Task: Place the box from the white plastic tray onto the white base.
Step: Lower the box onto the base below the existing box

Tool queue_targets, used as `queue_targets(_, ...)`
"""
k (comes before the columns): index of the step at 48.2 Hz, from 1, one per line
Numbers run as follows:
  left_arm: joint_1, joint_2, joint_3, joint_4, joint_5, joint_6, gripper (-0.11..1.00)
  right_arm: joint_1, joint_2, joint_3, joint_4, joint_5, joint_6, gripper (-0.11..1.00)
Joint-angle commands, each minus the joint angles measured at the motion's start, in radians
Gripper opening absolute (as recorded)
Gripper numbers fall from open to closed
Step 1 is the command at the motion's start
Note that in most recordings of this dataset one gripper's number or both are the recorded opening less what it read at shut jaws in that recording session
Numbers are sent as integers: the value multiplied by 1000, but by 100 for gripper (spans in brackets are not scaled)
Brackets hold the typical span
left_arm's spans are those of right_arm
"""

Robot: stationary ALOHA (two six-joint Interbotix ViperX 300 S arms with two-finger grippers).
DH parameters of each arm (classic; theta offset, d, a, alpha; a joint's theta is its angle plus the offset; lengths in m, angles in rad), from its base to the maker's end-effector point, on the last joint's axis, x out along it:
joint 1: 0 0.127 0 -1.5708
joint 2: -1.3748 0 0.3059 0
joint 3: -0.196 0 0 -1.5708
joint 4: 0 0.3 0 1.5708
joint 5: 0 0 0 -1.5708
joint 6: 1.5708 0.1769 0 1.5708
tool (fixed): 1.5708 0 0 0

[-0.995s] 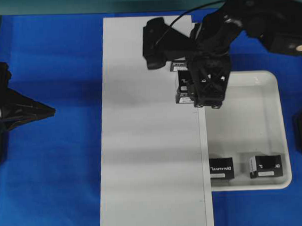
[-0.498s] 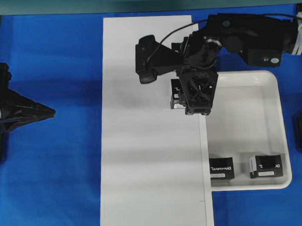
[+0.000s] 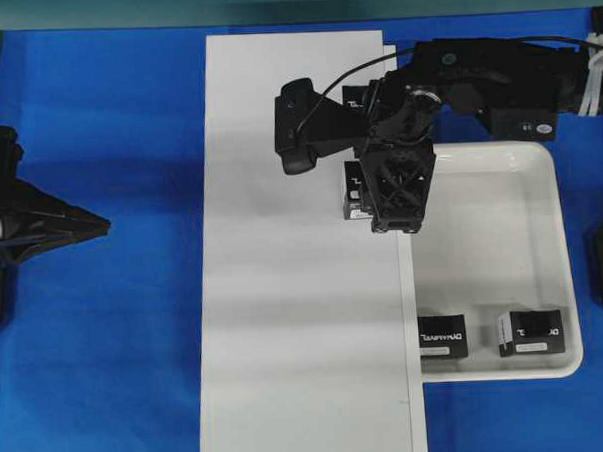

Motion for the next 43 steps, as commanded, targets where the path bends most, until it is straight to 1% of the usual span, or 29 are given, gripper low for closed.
queue_targets(1,-6,6,-26,2,-5,0,-7,9,11,-5,0,-5,-2,58)
queue_targets(29,-8,8,-26,2,-5,0,-7,25,15,14,2,-21,11,58)
queue_targets(43,-9,18,-26,2,-5,-2,-7,25,15,20,2,-54,12,58)
